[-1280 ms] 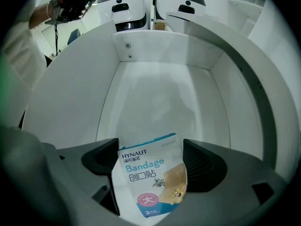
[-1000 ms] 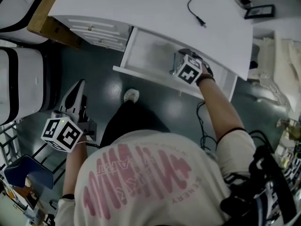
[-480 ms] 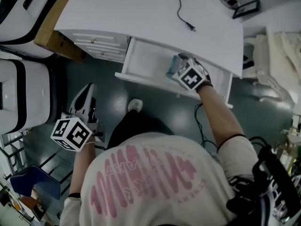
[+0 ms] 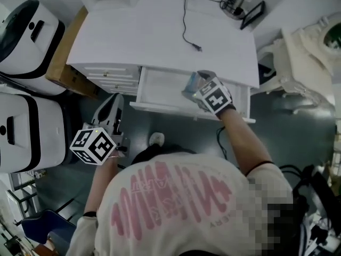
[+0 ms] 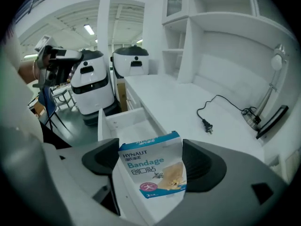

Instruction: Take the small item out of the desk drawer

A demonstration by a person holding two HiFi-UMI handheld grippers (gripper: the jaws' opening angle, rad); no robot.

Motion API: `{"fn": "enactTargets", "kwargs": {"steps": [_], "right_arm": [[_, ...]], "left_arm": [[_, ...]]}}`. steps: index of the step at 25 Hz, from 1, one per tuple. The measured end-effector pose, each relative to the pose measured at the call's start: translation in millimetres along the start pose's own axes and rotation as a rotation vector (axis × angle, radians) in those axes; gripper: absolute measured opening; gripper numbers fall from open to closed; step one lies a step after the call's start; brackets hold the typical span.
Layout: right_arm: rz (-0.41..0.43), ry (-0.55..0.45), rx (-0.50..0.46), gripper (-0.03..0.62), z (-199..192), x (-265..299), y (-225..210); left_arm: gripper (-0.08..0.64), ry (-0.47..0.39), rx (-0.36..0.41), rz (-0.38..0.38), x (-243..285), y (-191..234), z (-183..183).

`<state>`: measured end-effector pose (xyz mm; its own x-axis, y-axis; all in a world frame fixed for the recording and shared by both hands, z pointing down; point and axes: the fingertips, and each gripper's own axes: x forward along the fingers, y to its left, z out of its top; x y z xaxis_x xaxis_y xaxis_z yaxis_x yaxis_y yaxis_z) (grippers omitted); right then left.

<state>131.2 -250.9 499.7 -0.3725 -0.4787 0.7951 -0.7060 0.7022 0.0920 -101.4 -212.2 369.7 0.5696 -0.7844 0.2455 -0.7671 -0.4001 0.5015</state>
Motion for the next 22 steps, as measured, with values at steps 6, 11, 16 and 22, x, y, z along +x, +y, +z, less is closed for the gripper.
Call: {"fn": "enactTargets", "kwargs": {"steps": [6,11,16,22], "right_arm": [[-0.085,-0.173,0.098,0.443,36,-56,-20],[-0.170,-0.321,0.178,0.443,63,-108,-43],[-0.232,-0.454,0.287,0.442,74,-145,-68],[-0.296,-0.633,0.441,0.442,87,-197,-88]], "left_arm": [[0.029,-0.018,0.042,-0.104,29,-32,23],[0.028,-0.015,0.087,-0.166,56,-55,37],[0.028,-0.007,0.116,-0.246,79,-77,45],[0.028,-0.016,0.156,-0.319,94,-98,64]]}}
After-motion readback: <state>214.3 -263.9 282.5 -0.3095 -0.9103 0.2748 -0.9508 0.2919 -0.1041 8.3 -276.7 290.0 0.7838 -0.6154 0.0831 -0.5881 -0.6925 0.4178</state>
